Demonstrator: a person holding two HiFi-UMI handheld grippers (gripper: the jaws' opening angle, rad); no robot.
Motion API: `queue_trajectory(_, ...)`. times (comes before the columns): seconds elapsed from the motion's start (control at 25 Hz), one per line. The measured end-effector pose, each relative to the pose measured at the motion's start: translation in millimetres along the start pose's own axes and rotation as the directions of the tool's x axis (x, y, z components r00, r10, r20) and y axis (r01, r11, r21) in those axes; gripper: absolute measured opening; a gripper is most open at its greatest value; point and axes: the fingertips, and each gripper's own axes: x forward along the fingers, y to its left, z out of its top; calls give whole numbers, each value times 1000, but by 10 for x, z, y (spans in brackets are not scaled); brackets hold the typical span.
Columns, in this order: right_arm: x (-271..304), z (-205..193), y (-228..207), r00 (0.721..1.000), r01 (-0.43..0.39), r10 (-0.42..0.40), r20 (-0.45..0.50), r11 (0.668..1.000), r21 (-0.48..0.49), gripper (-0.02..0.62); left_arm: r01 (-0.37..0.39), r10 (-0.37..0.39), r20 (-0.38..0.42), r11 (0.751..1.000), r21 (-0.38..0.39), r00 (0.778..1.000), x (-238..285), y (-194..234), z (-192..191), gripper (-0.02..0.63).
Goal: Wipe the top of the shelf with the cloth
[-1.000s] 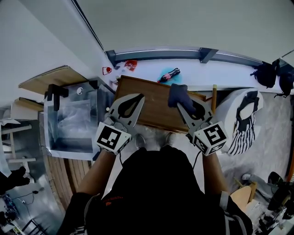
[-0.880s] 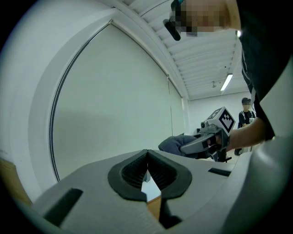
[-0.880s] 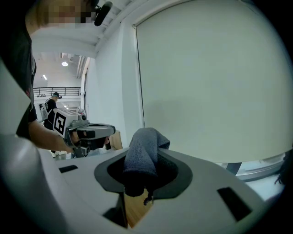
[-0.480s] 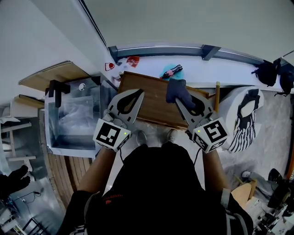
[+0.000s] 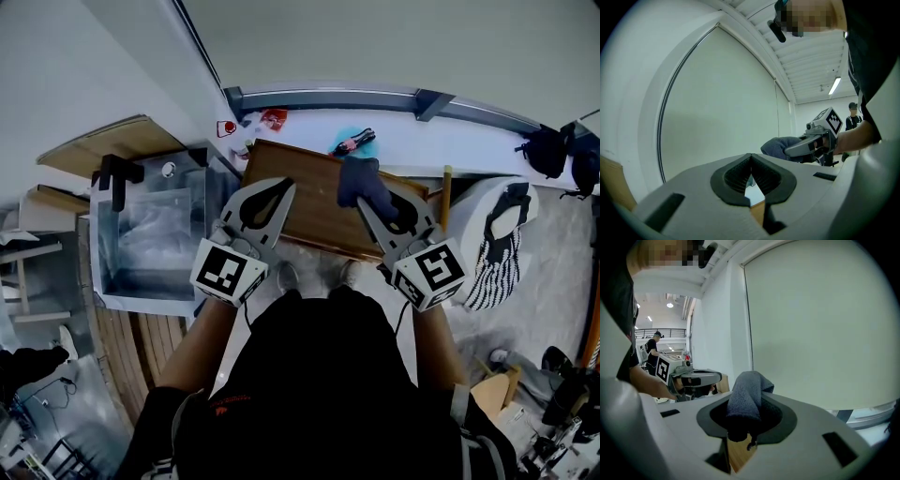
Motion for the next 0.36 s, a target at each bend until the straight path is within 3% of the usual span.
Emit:
queue_trajectory(0.16, 5, -13, -1, 1000, -2, 2, 0, 1000, 4, 106, -5, 5, -30, 999, -31, 1000, 6, -19, -20, 18)
queue_trajectory(0.36, 7, -1, -25, 1000, -4, 4, 5, 1000, 4, 106, 0, 0, -41, 1000, -3, 999, 25, -12, -45, 18)
